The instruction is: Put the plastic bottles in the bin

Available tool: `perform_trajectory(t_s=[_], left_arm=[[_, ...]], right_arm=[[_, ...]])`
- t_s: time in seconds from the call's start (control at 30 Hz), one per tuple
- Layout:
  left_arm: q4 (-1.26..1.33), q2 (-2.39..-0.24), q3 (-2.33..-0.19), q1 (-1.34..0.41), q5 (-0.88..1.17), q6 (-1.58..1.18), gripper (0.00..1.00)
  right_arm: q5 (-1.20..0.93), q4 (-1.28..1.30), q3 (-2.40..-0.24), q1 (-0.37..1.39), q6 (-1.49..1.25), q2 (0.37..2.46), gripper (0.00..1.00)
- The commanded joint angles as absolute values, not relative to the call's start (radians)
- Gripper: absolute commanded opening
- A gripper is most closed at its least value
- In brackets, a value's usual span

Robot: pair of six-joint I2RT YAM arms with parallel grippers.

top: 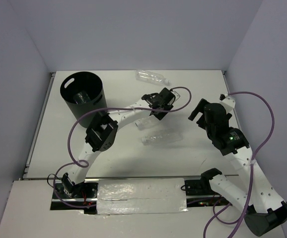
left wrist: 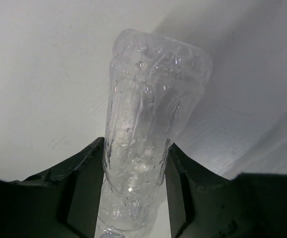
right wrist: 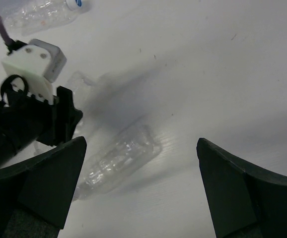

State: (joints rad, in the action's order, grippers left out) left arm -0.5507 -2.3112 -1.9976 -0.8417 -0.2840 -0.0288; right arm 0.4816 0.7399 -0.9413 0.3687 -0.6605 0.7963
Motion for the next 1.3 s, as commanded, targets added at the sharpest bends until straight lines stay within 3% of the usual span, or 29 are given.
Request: perform_trajectory(t_s=[0.0,0.13,0.37,0.53,0.73,1.1,1.2,1.23,1.27], left_arm=[[-0.606,-2.172,-2.162,-0.802,-0.347,-0.044,0.43],[-0.686,-2.042,-2.275,-0.73,-0.279,-0.126,0.47],[-0.491,-1.582,-2.042,-0.539,-0.184,-0.164,0.49],[-0.379,-1.378,-1.887,-0.413,-0.247,-0.163,0.52],[-0.206,-1.278,-1.656,-0.27,-0.27,-0.196,0.57],[0.044,-1.253,-1.303,-0.212,-0.304,-0.311,0.67],[0.035,-1.241,-1.252,-0.206,-0.304,-0.339,0.81],[0.022,-1.238,-1.247,-0.204,-0.305,-0.345,0.99],[0.014,-1.23,-1.241,-0.204,-0.313,-0.35,0.99]], right_arm=[[0.486,0.709,-0.954,0.365,-0.653,0.807,1.0],[0.479,0.701,-0.962,0.365,-0.65,0.815,1.0],[0.445,0.696,-0.963,0.364,-0.653,0.822,1.0],[0.394,0.655,-0.959,0.365,-0.632,0.833,1.0],[0.39,0.652,-0.959,0.365,-0.632,0.835,1.0],[0.402,0.667,-0.937,0.365,-0.63,0.821,1.0],[0.4,0.664,-0.937,0.365,-0.627,0.828,1.0],[0.397,0.663,-0.939,0.365,-0.627,0.831,1.0],[0.397,0.661,-0.939,0.364,-0.626,0.839,1.0]])
